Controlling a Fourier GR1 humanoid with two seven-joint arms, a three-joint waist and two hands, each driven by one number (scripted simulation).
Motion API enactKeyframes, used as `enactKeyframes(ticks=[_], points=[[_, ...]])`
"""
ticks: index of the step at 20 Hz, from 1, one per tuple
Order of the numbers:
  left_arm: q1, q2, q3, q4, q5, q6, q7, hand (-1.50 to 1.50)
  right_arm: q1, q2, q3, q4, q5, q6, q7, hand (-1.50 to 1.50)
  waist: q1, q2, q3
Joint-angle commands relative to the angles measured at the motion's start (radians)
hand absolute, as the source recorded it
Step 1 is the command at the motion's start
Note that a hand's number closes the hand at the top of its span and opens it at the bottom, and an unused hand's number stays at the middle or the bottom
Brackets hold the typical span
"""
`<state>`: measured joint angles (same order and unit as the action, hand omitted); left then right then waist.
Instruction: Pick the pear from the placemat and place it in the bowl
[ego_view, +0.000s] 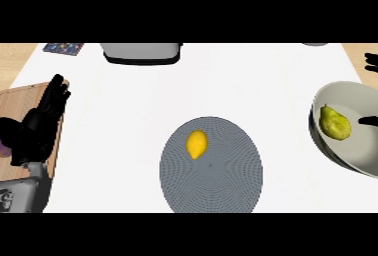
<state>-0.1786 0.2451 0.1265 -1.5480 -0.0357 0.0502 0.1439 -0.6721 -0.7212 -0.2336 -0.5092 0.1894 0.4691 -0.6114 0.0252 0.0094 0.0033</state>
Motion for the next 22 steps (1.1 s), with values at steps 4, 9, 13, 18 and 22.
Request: enactKeyframes(ticks=[4,9,13,18,22], points=[[-0.008,-0.012,-0.007,-0.017,0.000,0.005,0.014,0.00,-0.073,-0.145,-0.167,0.221,-0.167,0.240,0.047,-1.50,0.016,0.008,0.002],[-0.019,-0.014,-0.009,0.012,-0.001,-0.004,-0.011,0.00,-0.001,-0.253,-0.165,0.261,-0.161,0.342,0.008,-1.50,0.013,0.017,0.006],[0.012,-0.001,0.000,-0.025,0.011,-0.017,-0.010,0.00,0.053,-0.311,-0.180,0.260,-0.186,0.424,0.005,-1.50,0.015,0.013,0.009],[0.009,0.014,0.022,0.001,0.023,-0.027,-0.013,0.00,0.071,-0.304,-0.214,0.251,-0.250,0.506,0.031,-1.50,0.004,0.010,0.012],[0.026,-0.025,-0.011,-0.003,-0.001,-0.005,-0.042,0.00,0.065,-0.316,-0.231,0.234,-0.289,0.552,0.084,-1.50,0.006,0.011,0.011]])
